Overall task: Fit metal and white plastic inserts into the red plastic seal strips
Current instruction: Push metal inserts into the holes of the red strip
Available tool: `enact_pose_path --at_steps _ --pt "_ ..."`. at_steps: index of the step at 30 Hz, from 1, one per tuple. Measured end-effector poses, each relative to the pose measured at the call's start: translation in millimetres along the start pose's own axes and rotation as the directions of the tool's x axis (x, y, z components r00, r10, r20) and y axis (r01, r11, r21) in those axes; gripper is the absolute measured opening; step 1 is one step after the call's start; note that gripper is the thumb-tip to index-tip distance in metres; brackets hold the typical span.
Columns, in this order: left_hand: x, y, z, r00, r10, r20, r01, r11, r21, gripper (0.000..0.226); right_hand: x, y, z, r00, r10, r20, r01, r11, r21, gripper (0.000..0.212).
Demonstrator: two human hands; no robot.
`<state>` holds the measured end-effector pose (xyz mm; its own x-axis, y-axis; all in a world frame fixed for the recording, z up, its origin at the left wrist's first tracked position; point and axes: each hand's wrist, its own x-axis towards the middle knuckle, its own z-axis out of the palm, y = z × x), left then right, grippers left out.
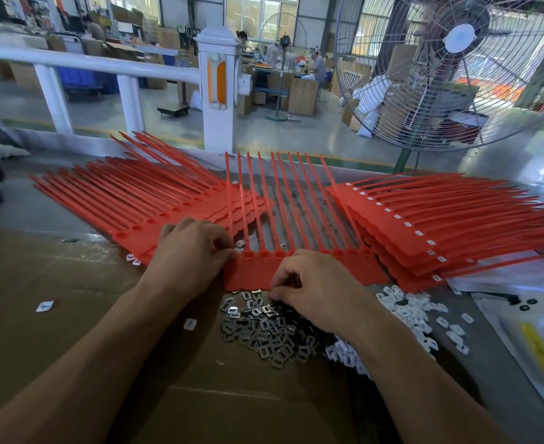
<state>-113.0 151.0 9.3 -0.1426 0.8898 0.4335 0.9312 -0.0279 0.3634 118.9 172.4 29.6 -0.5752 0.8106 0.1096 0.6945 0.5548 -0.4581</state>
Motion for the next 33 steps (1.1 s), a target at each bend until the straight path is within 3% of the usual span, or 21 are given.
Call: enact_pose_path --at_steps 19,26,33 --pt "2 2 5 1.0 -0.02 -0.01 0.02 1.0 0.014 0.008 -3 -6 -7 0.999 -0.043 0.029 0.044 0.999 -0.032 0.007" --pt "-2 2 4 1.0 0.005 -0.023 -0.005 1.0 0.009 0.003 -6 -5 -11 0.999 -0.043 0.029 0.042 0.997 0.06 0.01" --pt "-6 8 1 0.999 0.019 -0.035 -0.019 1.0 0.02 0.008 -6 -8 -9 0.997 0.012 -0.071 0.011 0.952 0.305 0.015"
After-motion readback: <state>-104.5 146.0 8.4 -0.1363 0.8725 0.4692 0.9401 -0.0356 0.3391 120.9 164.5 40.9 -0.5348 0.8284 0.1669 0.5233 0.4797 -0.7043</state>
